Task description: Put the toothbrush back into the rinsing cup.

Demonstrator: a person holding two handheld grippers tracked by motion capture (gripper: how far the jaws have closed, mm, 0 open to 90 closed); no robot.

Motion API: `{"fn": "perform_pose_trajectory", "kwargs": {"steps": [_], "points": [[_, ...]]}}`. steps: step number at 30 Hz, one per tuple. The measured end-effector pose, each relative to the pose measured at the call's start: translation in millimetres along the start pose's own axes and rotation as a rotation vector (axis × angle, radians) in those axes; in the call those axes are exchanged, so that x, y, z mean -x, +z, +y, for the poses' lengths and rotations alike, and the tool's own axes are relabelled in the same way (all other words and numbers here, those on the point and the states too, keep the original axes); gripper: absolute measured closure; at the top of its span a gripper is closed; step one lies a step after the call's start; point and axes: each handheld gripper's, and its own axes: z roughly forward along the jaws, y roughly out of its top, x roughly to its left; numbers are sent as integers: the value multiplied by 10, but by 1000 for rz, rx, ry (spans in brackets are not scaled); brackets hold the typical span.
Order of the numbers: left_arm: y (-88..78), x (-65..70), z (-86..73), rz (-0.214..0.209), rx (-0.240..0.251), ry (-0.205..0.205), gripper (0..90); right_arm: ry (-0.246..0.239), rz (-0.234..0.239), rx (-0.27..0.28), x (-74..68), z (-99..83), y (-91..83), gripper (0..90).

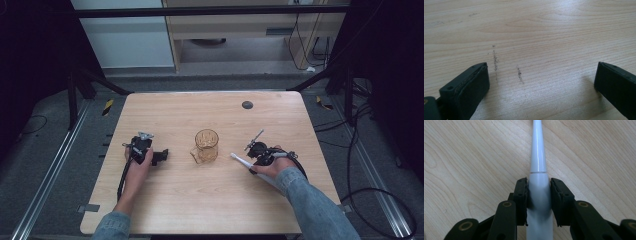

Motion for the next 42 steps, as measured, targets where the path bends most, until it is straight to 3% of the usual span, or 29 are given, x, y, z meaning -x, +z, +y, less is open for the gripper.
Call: {"fn": "perform_pose_trajectory", "kwargs": {"steps": [16,28,42], "points": [[0,0,0,0,0,0,0,49,29,34,80,40,-172,679],[0,0,0,0,0,-1,0,69,18,114,193,135,-486,680],[0,0,0,0,0,-1,0,89,-3,169,251,186,-697,680]]}}
